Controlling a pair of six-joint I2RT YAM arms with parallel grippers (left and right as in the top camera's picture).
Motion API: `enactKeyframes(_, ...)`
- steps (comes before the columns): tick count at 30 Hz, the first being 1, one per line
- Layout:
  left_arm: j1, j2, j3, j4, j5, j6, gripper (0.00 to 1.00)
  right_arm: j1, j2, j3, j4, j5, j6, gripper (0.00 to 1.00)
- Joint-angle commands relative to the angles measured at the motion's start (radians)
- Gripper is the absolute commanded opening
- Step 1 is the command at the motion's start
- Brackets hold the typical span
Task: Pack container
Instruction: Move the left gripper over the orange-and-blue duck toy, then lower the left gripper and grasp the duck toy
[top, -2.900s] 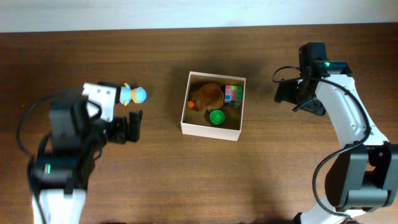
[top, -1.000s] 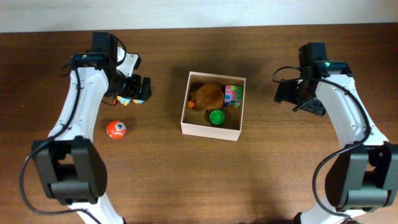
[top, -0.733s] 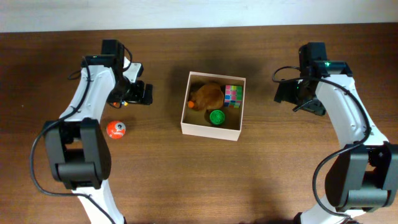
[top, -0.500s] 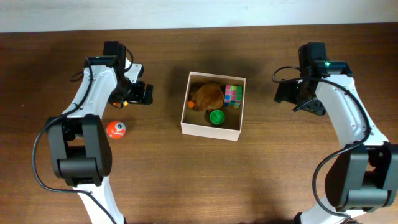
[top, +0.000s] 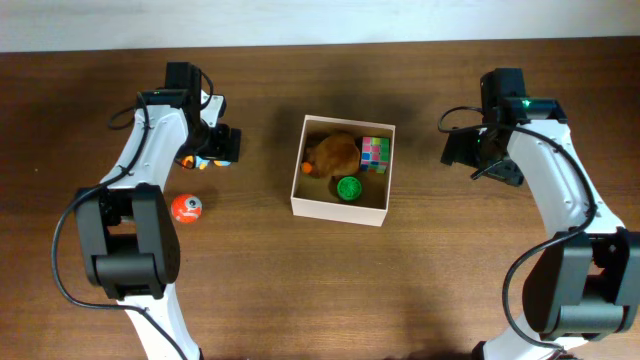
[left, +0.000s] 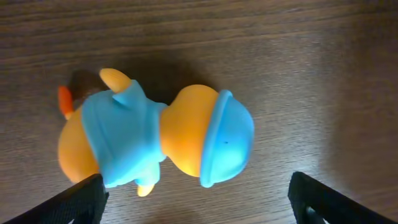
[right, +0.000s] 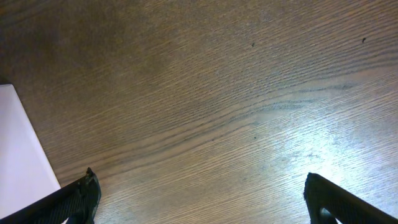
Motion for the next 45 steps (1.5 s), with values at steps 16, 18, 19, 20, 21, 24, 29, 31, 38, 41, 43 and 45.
enactKeyframes(16, -0.003, 0.114, 0.015, 0.026, -0.032, -0.009, 0.64, -0.004, 0.000, -0.005, 0.001, 0.002, 0.009, 0.99)
enactKeyframes(18, -0.003, 0.119, 0.015, 0.029, -0.032, -0.009, 0.57, -0.004, 0.000, -0.005, 0.001, 0.001, 0.009, 0.99)
enactKeyframes(19, -0.003, 0.119, 0.015, 0.031, -0.032, -0.009, 0.51, -0.004, 0.000, -0.005, 0.001, 0.001, 0.009, 0.99)
enactKeyframes(20, -0.003, 0.119, 0.015, 0.032, -0.032, -0.009, 0.45, -0.004, 0.000, -0.005, 0.001, 0.001, 0.009, 0.99)
enactKeyframes(21, -0.003, 0.119, 0.015, 0.032, -0.032, -0.009, 0.41, -0.004, 0.000, -0.005, 0.001, 0.001, 0.009, 0.99)
enactKeyframes(24, -0.003, 0.119, 0.015, 0.027, -0.032, -0.020, 0.25, -0.004, 0.000, -0.005, 0.001, 0.002, 0.009, 0.99)
enactKeyframes(29, -0.003, 0.119, 0.015, 0.015, -0.032, -0.053, 0.10, -0.004, 0.000, -0.005, 0.001, 0.001, 0.009, 0.99)
enactKeyframes(31, -0.003, 0.119, 0.016, 0.009, -0.032, -0.059, 0.07, -0.004, 0.000, -0.005, 0.001, 0.001, 0.009, 0.99)
enactKeyframes(38, -0.003, 0.119, 0.065, -0.070, -0.031, -0.077, 0.02, -0.004, 0.000, -0.005, 0.001, 0.001, 0.009, 0.99)
enactKeyframes(41, -0.003, 0.118, 0.119, -0.122, -0.031, -0.077, 0.02, -0.004, 0.000, -0.005, 0.001, 0.001, 0.009, 0.99)
enactKeyframes(43, -0.003, 0.117, 0.167, -0.164, -0.031, -0.077, 0.02, -0.004, 0.000, -0.005, 0.001, 0.001, 0.009, 0.99)
enactKeyframes(45, -0.003, 0.117, 0.223, -0.209, -0.031, -0.077, 0.02, -0.004, 0.000, -0.005, 0.001, 0.001, 0.009, 0.99)
